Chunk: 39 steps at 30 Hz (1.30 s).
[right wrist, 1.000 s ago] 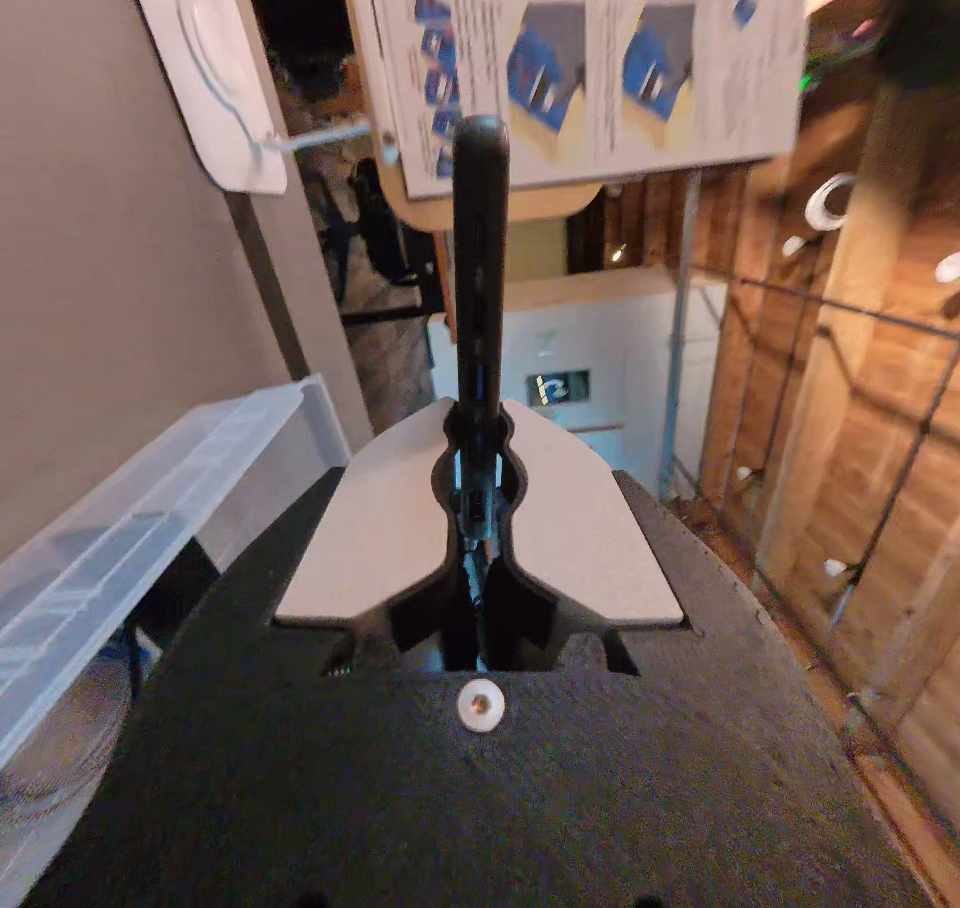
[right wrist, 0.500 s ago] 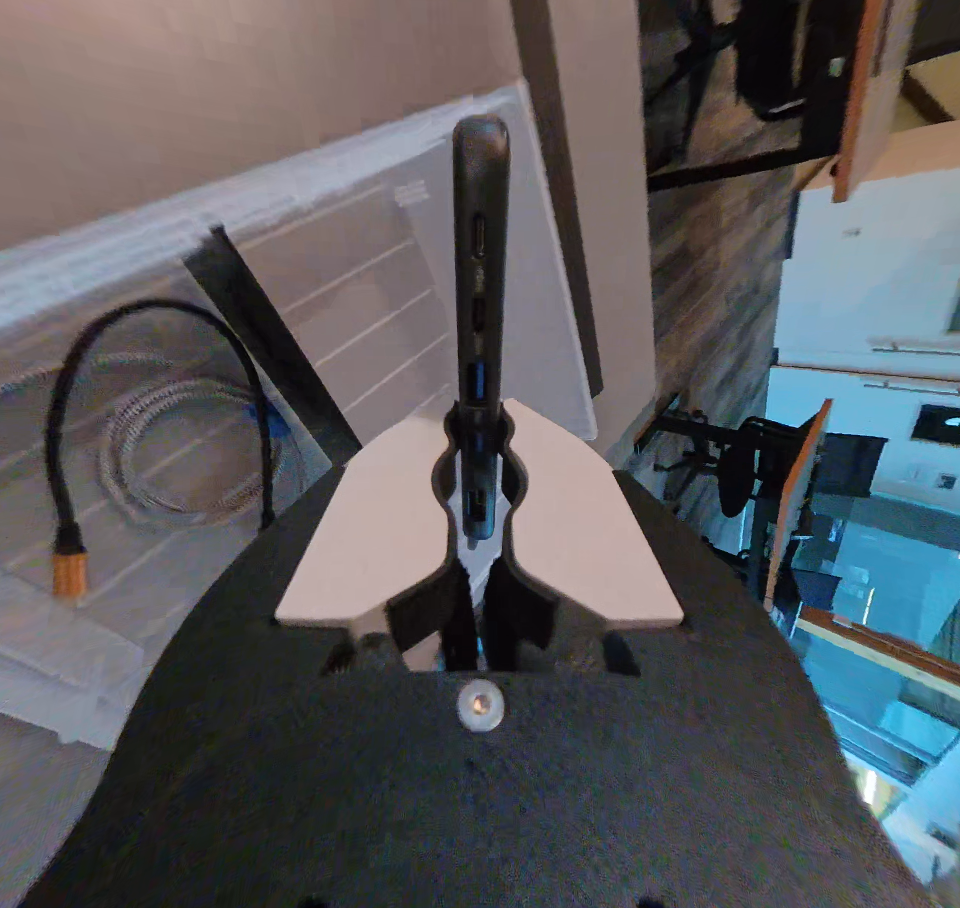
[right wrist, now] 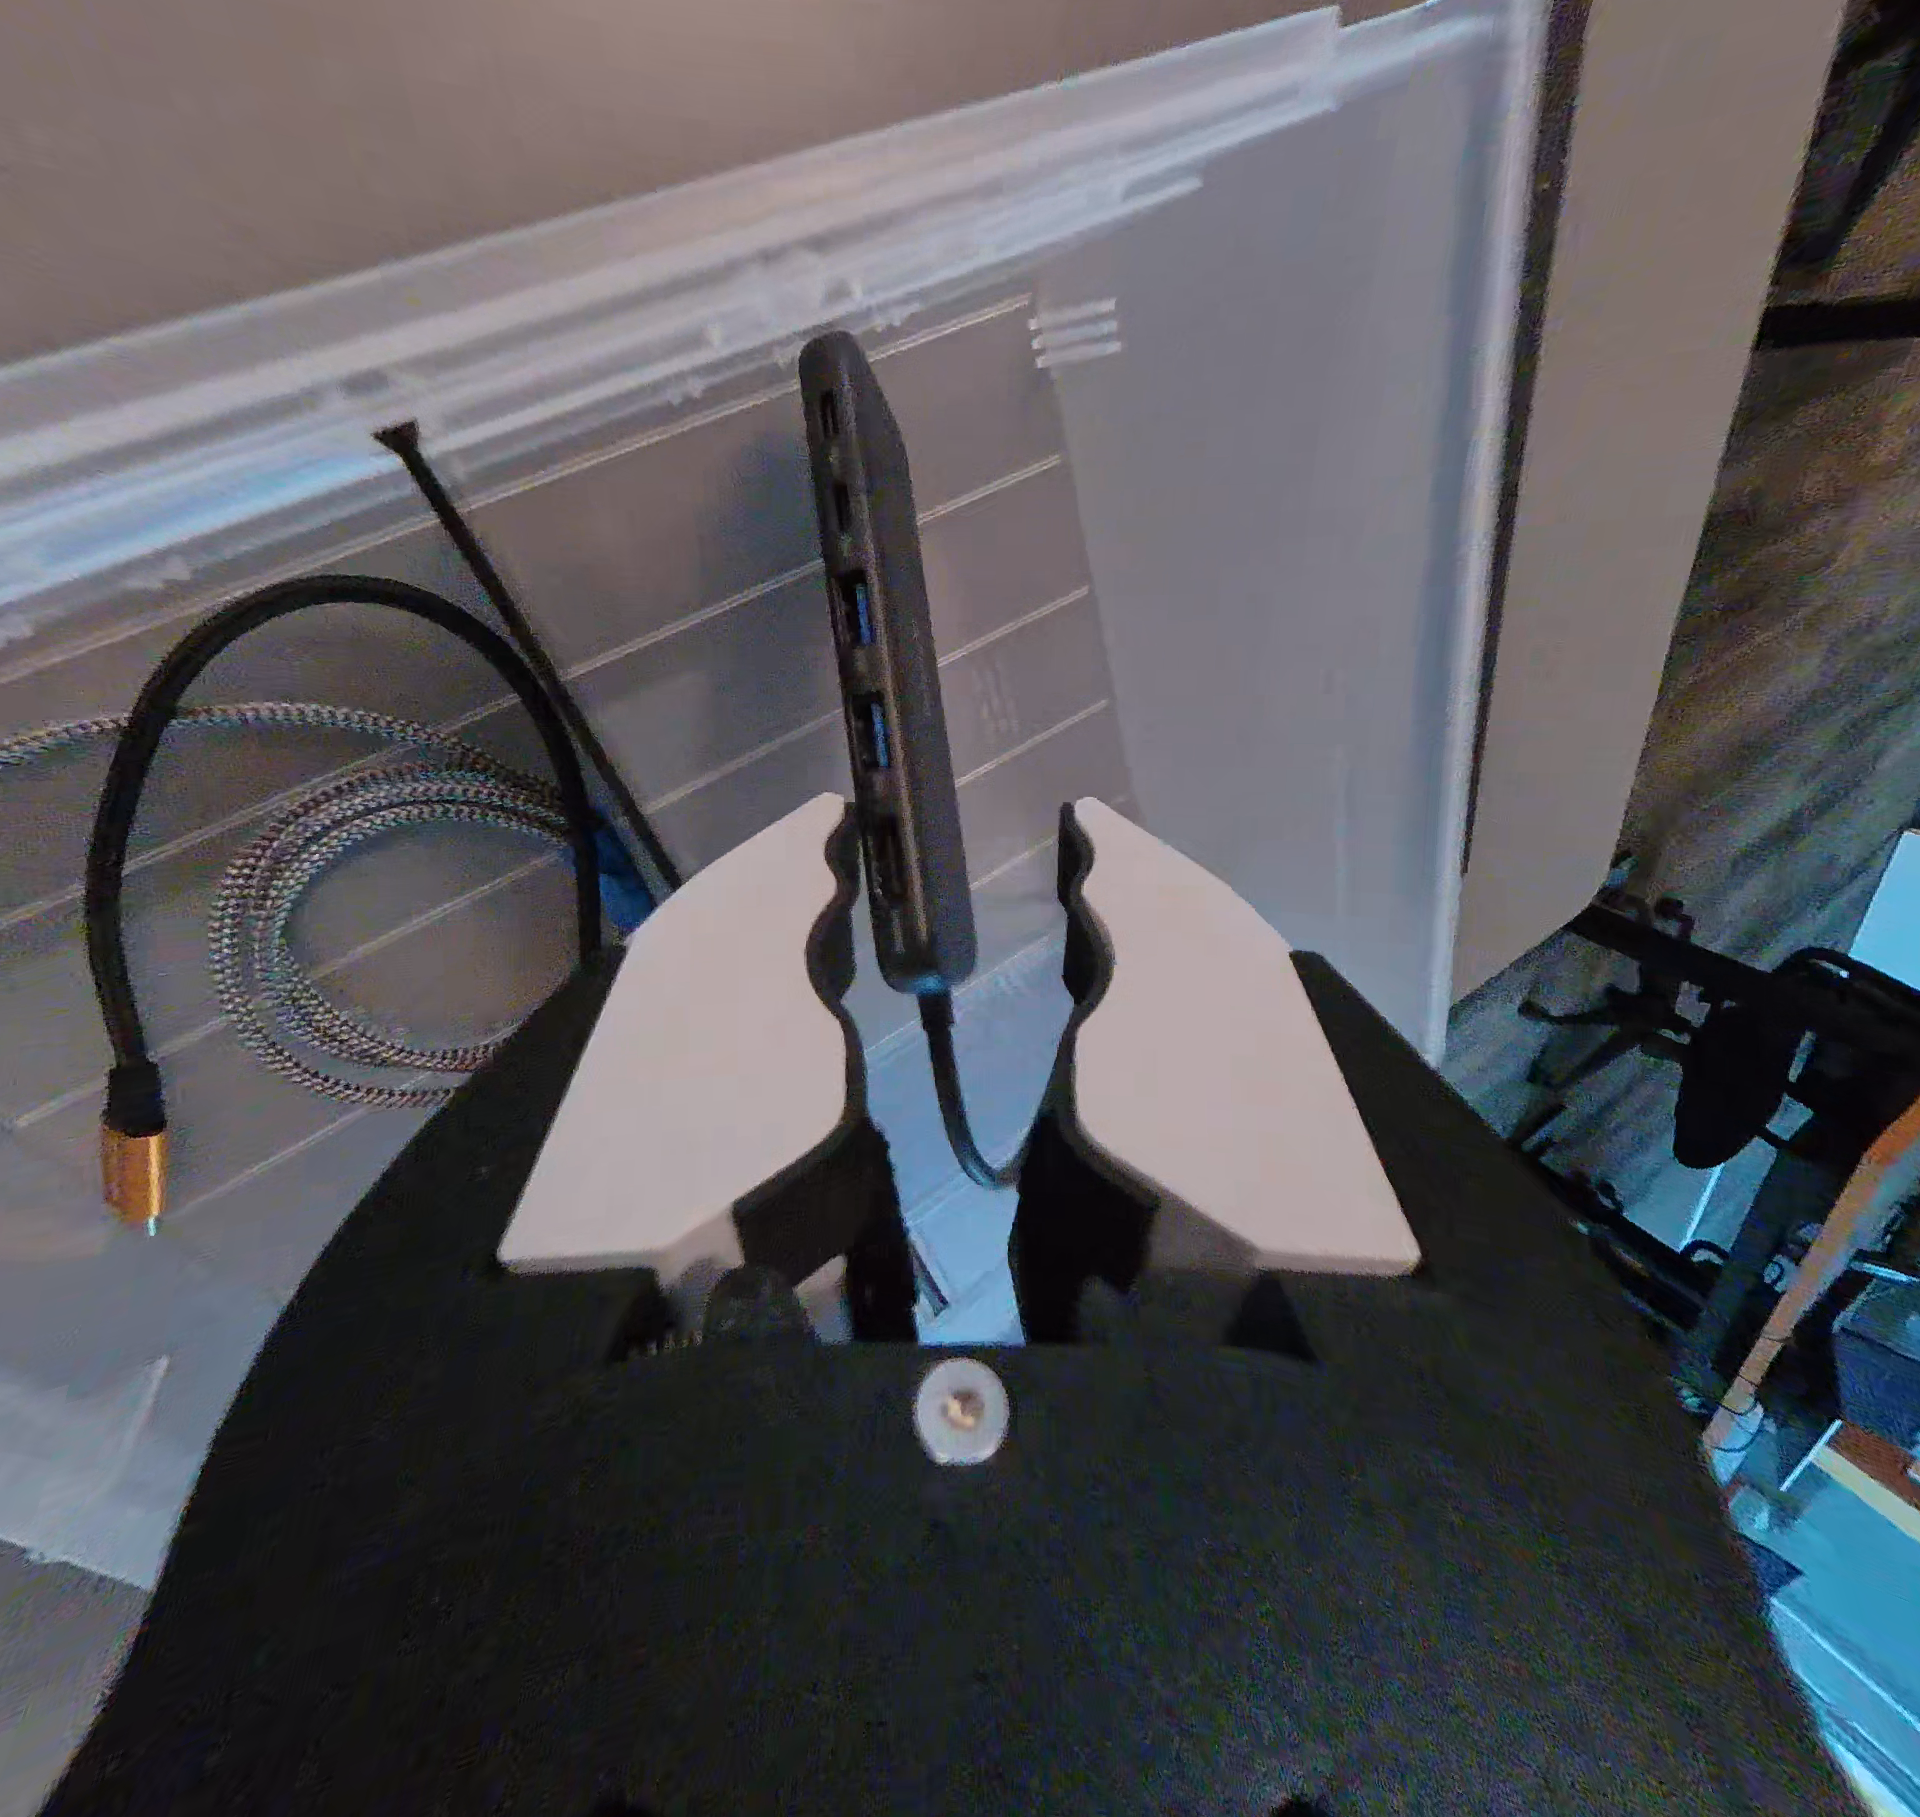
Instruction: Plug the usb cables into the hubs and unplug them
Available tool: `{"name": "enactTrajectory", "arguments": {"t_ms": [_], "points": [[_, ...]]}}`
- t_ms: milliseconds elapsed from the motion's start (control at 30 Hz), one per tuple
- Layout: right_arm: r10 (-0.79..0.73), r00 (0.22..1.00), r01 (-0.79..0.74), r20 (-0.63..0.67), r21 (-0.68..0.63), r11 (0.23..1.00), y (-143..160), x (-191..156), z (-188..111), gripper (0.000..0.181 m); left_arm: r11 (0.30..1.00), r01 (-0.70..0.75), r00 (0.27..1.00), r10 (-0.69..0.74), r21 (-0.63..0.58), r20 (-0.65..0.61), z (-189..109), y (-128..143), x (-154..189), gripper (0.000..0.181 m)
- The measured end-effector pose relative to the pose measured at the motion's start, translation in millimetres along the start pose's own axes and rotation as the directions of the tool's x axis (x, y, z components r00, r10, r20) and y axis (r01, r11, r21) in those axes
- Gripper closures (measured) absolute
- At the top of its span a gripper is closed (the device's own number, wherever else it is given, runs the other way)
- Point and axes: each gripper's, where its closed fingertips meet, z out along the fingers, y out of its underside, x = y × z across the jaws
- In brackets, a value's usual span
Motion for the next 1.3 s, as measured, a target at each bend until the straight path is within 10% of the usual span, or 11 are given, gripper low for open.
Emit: {"name": "enactTrajectory", "arguments": {"t_ms": [233,400,567,800,1000,1167,1300], "points": [[0.28,0.927,-0.206,-0.249,0.287,0.936,-33.2,20.3,-79.8,0.071,0.998,-0.059,0.998,0.059,0.002,-0.007,0.7,-0.1,4.6,0.107],[0.539,0.831,-0.186,-0.138,0.844,0.503,-132.1,-22.5,-185.2,0.036,0.98,-0.194,0.981,0.194,0.031,0.02,-0.2,-3.9,6.2,0.106],[0.558,0.83,-0.087,-0.019,0.983,0.163,-191.3,-87.5,-226.3,0.036,0.951,-0.302,0.953,0.3,0.062,0.035,-1.3,-11.3,10.3,0.09],[0.528,0.847,-0.092,-0.062,0.961,0.26,-237.8,-135.1,-138.9,0.037,0.944,-0.314,0.946,0.32,0.1,-0.049,-2.9,-30.3,27.8,0.094],[0.556,0.814,0.017,-0.167,0.964,0.265,-245.0,-137.6,-122.7,0.046,0.919,-0.381,0.923,0.384,0.099,-0.015,-27.2,-110.2,14.2,0.1],[0.584,0.802,0.005,-0.125,0.979,0.203,-240.1,-135.2,-127.9,0.049,0.729,-0.593,0.768,0.639,-0.342,0.032,-89.4,-131.9,-84.2,0.1],[0.58,0.806,0.005,-0.119,0.981,0.195,-240.2,-136.0,-128.3,0.049,0.649,-0.434,0.854,0.518,-0.625,-0.056,-154.4,-116.6,-171.3,0.09]]}}
